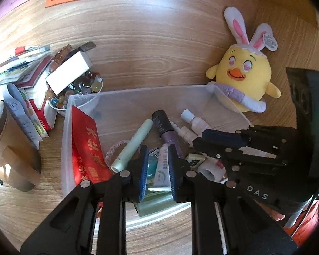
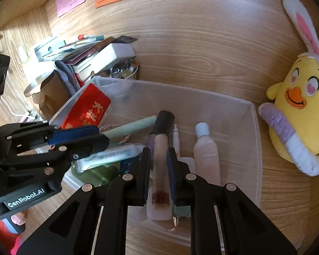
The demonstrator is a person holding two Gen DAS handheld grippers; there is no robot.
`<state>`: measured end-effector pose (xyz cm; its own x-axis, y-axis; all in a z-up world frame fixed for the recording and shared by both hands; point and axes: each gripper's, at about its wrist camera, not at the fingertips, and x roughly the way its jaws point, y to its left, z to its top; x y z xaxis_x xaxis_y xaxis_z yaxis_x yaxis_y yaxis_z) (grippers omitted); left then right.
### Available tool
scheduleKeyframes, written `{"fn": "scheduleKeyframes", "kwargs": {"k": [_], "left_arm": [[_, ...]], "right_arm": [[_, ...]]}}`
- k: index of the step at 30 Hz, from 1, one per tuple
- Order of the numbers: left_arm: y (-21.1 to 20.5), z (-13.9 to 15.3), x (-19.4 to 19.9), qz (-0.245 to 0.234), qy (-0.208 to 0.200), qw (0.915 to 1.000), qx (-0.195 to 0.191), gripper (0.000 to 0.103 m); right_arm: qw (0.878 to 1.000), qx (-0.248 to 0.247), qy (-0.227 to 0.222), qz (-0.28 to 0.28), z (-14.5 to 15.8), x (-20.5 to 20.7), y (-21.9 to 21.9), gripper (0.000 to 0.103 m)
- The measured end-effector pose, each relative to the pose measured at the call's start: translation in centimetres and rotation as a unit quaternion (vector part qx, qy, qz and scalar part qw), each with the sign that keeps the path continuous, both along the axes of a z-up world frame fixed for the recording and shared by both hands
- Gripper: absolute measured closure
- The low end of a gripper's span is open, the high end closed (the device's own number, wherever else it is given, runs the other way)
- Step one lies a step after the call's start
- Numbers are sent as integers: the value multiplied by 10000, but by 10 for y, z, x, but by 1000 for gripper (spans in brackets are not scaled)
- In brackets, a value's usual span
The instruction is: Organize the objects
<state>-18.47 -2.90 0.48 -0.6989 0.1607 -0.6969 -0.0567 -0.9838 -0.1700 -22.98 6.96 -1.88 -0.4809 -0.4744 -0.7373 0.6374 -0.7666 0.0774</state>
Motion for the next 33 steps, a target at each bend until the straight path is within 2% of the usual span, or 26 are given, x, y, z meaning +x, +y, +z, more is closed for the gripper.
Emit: {"fn": "scheduleKeyframes", "kwargs": {"k": [8, 14, 15, 17, 20, 22, 24, 27, 29, 33], "left_arm": [[4, 16, 16, -148, 175, 9997, 31, 87], [10, 27, 33, -234, 302, 9992, -77, 85], [10, 28, 36, -240, 318, 9992, -83, 83], [11, 31, 43, -240, 372, 9990, -74, 66], [9, 34, 55, -143, 511, 9986, -85, 50], [7, 35, 63, -84, 589, 9982, -81, 44], [5, 37, 69, -23, 640, 9979, -74, 39], [2, 37, 78, 82, 736, 9972, -88, 26], [0, 36, 85, 154, 781, 9968, -107, 14], [-1, 34, 98, 183, 845, 9960, -203, 8]], "right_arm": [[9999, -68, 106, 2, 17, 9, 8, 87], [9993, -142, 333, 110, 33, 28, 17, 82], [9991, -152, 379, 110, 35, 32, 19, 80], [9986, -177, 494, 94, 39, 39, 23, 76], [9971, -249, 716, 31, 46, 51, 32, 65], [9962, -333, 808, 12, 50, 57, 39, 54], [9949, -389, 931, -45, 53, 63, 45, 46], [9933, -457, 1055, -76, 56, 71, 51, 38], [9926, -515, 1097, -74, 56, 76, 55, 32], [9922, -576, 1104, -80, 50, 85, 57, 25]]}}
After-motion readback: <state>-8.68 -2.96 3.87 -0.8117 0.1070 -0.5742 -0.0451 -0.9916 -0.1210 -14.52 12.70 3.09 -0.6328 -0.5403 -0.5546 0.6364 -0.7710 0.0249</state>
